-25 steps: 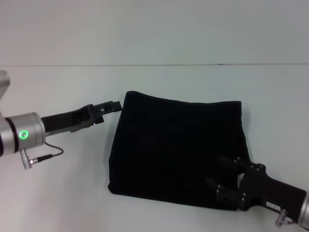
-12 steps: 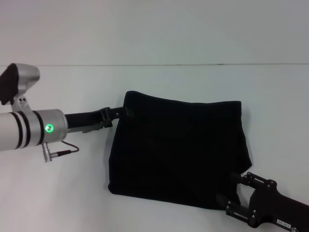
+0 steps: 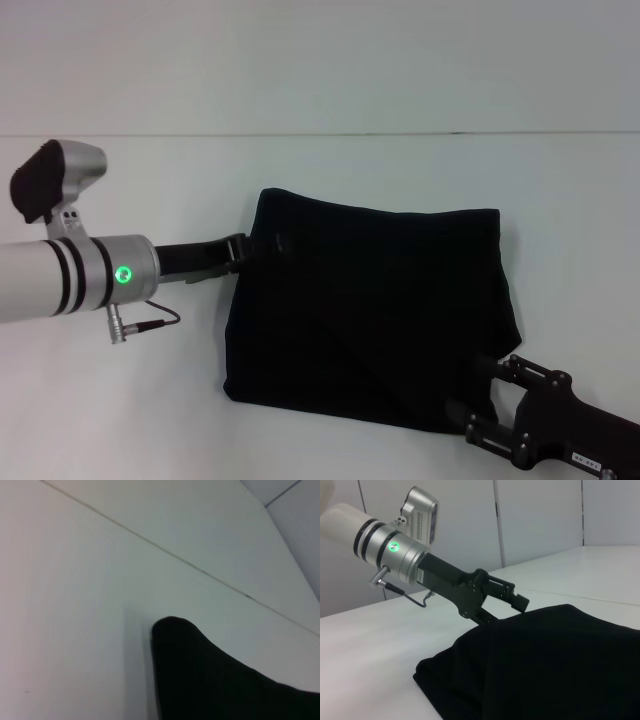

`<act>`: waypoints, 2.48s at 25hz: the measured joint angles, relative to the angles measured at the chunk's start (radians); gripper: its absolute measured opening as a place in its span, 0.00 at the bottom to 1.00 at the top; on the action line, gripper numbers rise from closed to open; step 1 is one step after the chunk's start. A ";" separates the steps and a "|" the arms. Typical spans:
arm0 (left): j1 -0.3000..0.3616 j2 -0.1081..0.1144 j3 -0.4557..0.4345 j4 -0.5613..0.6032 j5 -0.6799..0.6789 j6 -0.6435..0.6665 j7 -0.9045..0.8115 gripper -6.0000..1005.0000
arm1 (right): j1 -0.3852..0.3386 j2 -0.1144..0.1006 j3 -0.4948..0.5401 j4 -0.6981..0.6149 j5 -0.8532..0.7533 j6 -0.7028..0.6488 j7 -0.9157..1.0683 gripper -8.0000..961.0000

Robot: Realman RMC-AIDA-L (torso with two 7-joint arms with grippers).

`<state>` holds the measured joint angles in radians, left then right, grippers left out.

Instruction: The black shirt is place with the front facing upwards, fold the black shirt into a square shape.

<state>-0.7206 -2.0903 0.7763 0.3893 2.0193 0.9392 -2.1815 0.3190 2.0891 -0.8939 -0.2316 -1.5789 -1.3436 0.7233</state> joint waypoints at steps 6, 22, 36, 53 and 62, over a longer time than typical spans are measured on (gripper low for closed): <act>0.003 -0.019 0.044 0.030 -0.007 0.000 0.019 0.76 | 0.000 0.000 0.000 0.000 0.002 -0.001 0.000 0.76; 0.003 -0.036 0.041 0.048 -0.030 -0.012 0.034 0.36 | 0.002 0.000 0.009 0.000 0.002 -0.002 0.002 0.76; 0.040 -0.056 -0.089 -0.029 -0.267 -0.064 0.111 0.10 | 0.010 0.000 0.046 0.000 0.002 -0.001 0.002 0.76; 0.080 -0.074 -0.205 -0.107 -0.438 -0.054 0.206 0.10 | 0.024 0.000 0.050 -0.002 0.001 -0.001 0.004 0.76; 0.087 -0.076 -0.204 -0.104 -0.439 -0.011 0.275 0.17 | 0.028 0.002 0.050 -0.002 0.001 0.005 0.013 0.76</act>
<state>-0.6334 -2.1658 0.5726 0.2858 1.5804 0.9287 -1.9068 0.3468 2.0907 -0.8437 -0.2332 -1.5775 -1.3385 0.7359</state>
